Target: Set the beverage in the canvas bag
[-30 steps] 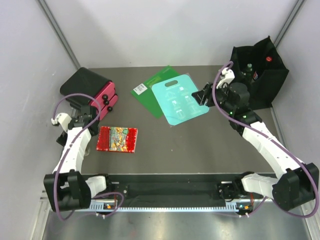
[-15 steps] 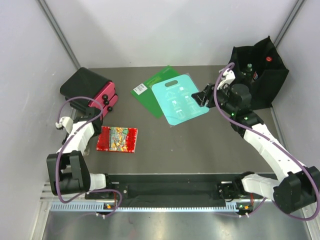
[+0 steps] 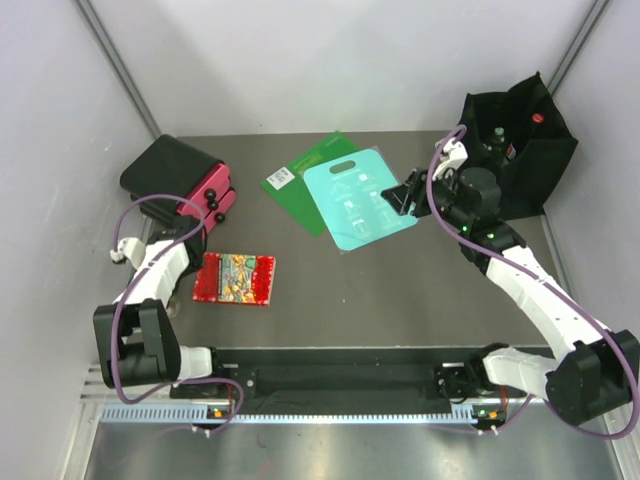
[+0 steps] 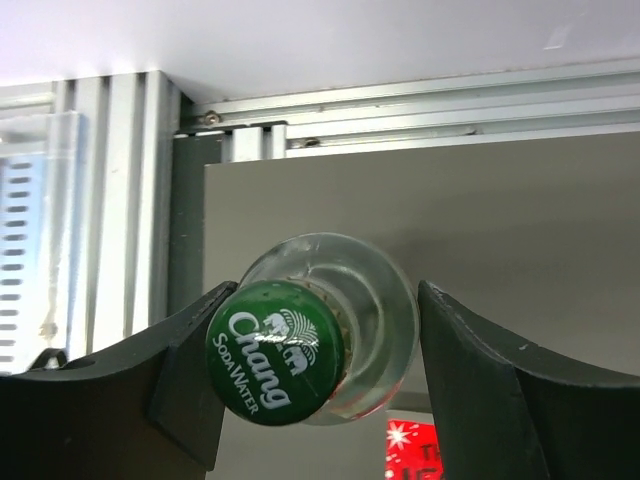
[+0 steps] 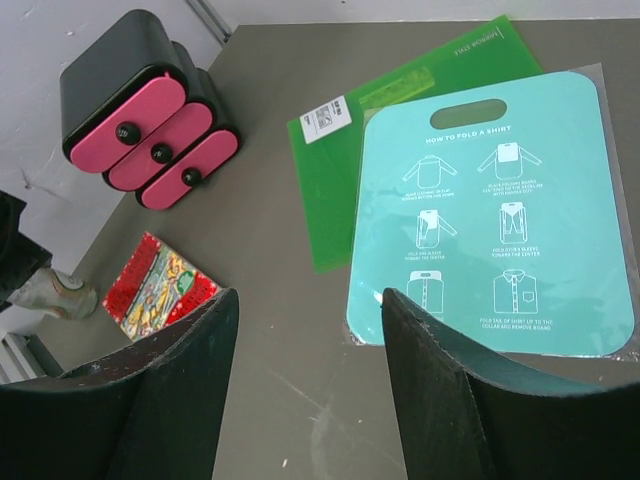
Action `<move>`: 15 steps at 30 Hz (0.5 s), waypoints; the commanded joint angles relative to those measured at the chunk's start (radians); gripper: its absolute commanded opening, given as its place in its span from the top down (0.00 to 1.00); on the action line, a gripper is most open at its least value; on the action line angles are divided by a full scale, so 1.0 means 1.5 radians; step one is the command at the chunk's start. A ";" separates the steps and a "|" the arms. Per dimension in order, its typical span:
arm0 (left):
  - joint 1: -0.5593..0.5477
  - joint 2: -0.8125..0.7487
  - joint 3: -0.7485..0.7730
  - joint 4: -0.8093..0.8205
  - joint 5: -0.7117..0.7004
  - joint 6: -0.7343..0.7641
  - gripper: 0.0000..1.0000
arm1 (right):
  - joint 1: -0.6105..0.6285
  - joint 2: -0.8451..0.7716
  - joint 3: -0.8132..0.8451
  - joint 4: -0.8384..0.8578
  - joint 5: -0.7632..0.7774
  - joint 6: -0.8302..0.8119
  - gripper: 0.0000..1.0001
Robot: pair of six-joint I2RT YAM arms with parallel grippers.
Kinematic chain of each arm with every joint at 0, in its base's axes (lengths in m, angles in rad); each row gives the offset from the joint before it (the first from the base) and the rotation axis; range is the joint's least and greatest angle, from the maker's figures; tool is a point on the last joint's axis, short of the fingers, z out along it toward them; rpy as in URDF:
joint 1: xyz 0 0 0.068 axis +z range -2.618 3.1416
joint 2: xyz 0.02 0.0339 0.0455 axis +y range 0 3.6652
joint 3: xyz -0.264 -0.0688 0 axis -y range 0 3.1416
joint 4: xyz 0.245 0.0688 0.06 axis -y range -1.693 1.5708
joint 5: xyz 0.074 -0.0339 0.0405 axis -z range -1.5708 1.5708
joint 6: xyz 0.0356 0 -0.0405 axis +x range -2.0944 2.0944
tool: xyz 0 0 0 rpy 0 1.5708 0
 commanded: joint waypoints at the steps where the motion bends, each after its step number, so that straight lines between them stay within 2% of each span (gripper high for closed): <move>1: -0.023 -0.013 0.061 -0.082 -0.083 -0.030 1.00 | 0.010 -0.029 0.006 0.015 -0.001 0.003 0.41; 9: -0.122 -0.030 0.145 -0.182 -0.141 -0.048 1.00 | 0.010 -0.032 0.011 0.001 -0.001 -0.005 0.41; 15: -0.270 -0.025 0.231 -0.253 -0.200 -0.052 1.00 | 0.010 -0.034 0.028 -0.018 0.043 -0.010 0.41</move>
